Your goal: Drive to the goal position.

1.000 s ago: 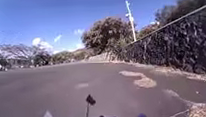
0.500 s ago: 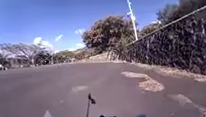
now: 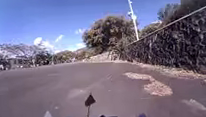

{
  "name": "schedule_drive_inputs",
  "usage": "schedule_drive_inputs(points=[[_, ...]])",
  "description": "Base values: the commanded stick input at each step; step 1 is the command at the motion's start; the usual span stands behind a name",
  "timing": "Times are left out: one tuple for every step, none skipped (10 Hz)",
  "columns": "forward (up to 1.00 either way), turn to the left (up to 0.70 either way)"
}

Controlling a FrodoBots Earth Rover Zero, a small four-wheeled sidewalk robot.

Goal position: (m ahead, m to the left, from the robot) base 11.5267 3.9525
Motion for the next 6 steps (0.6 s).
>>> schedule_drive_inputs(points=[[0.50,0.00],[0.50,0.00],[0.50,0.00],[0.50,0.00],[0.50,0.00],[0.50,0.00]])
